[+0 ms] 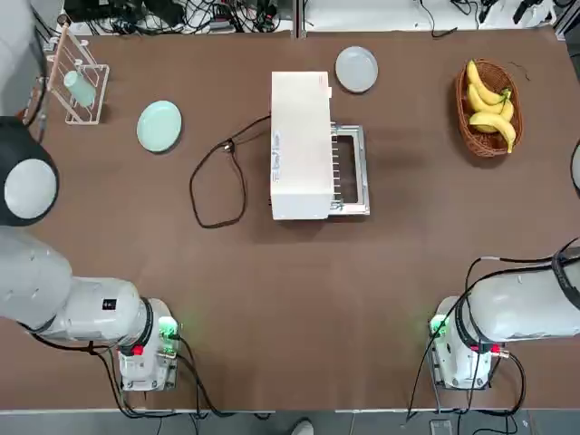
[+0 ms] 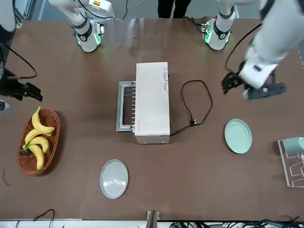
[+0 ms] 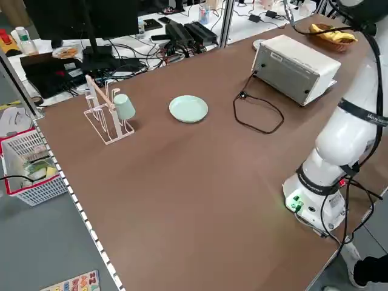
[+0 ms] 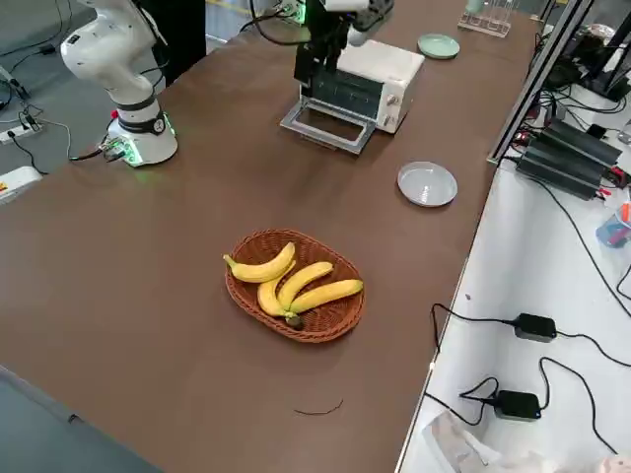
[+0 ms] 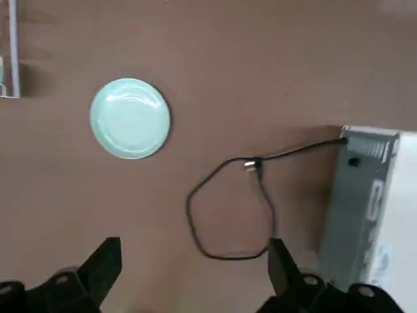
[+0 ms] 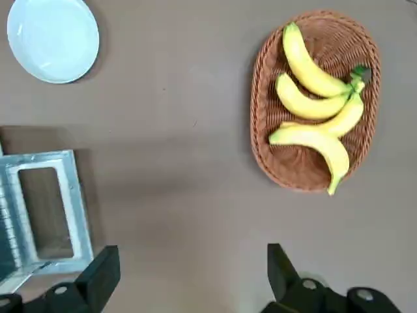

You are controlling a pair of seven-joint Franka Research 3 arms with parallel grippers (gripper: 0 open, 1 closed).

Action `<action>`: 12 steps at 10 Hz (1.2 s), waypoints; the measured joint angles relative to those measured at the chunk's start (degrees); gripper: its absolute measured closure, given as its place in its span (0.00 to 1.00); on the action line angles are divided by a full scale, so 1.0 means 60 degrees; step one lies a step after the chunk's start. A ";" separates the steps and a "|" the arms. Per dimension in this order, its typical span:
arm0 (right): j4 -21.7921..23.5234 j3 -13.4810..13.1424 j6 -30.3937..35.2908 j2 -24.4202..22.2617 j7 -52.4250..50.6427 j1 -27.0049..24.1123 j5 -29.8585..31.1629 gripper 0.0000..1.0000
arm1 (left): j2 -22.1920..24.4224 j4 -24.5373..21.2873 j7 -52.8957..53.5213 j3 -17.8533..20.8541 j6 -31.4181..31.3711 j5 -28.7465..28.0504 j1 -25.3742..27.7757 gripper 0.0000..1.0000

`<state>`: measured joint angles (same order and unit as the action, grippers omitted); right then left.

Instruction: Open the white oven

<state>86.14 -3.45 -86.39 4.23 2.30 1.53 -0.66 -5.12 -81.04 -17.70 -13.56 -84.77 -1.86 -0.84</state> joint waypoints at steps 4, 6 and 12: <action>-0.0540 -0.0019 0.0494 -0.0098 0.0201 0.0073 -0.0012 0.00 | 0.0335 0.0015 0.2318 0.0992 0.0666 0.0130 -0.0007 0.00; -0.0534 -0.0018 0.0560 -0.0099 0.0231 0.0081 -0.0012 0.00 | 0.0345 0.0259 0.2395 0.1008 0.0838 0.0130 -0.0030 0.00; -0.0499 -0.0017 0.0605 -0.0101 0.0242 0.0100 -0.0012 0.00 | 0.0336 0.0496 0.2407 0.1129 0.1071 0.0131 -0.0118 0.00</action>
<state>83.15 -3.55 -82.76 3.62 3.75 2.13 -0.74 -3.11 -78.07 -3.26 -6.78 -78.35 -1.08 -1.55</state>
